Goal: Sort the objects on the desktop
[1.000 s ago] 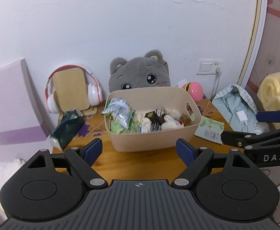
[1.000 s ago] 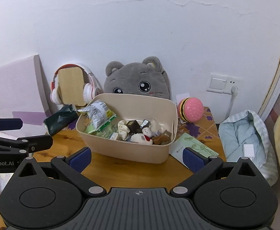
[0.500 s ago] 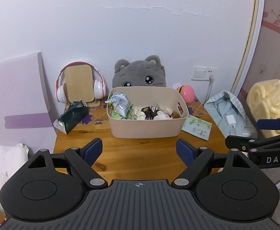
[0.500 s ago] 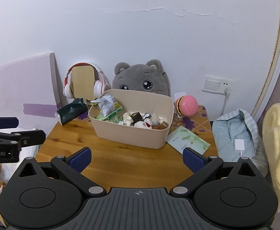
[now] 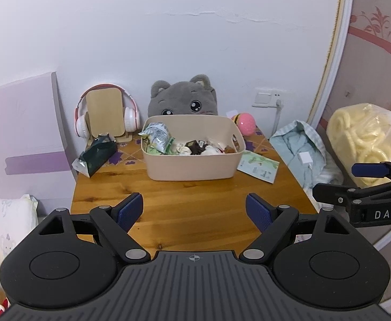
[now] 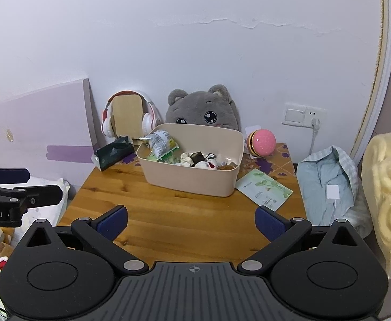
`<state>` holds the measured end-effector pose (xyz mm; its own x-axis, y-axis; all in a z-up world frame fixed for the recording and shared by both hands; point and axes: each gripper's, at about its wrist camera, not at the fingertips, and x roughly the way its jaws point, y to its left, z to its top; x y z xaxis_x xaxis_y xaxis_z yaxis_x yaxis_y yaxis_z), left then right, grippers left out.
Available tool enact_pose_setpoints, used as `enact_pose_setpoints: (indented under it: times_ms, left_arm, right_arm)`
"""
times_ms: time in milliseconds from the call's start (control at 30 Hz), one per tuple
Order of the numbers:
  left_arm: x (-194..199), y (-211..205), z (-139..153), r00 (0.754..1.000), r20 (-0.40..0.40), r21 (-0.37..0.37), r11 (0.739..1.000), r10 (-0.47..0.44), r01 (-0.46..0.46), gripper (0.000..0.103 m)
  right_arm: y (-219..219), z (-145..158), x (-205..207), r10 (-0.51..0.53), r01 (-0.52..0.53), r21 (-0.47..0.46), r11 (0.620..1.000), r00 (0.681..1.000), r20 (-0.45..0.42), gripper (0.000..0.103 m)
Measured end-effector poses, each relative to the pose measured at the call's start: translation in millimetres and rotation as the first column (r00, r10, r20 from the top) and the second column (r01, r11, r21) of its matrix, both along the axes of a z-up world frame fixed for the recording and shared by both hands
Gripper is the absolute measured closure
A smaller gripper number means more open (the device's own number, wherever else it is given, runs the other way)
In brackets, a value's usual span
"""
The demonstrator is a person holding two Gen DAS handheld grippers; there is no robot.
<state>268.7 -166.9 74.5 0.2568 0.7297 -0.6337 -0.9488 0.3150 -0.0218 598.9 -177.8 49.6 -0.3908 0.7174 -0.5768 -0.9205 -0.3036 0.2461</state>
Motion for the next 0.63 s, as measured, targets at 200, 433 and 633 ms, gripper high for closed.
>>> enact_pose_setpoints:
  times_ms: [200, 433, 633]
  left_arm:
    - [2, -12, 2, 1.000, -0.005, -0.014, 1.000, -0.018, 0.018, 0.018]
    - [2, -18, -1, 0.999, 0.000, -0.041, 0.999, -0.035, 0.035, 0.018]
    - [5, -20, -2, 0.999, -0.003, -0.034, 0.998, -0.048, 0.048, 0.018]
  right_arm:
    - [-13, 1, 10, 0.001, -0.001, -0.014, 1.000, 1.000, -0.006, 0.000]
    - [-19, 1, 17, -0.006, 0.006, -0.020, 1.000, 1.000, 0.006, 0.000]
    - [-22, 2, 16, 0.003, -0.002, -0.023, 1.000, 1.000, 0.014, 0.000]
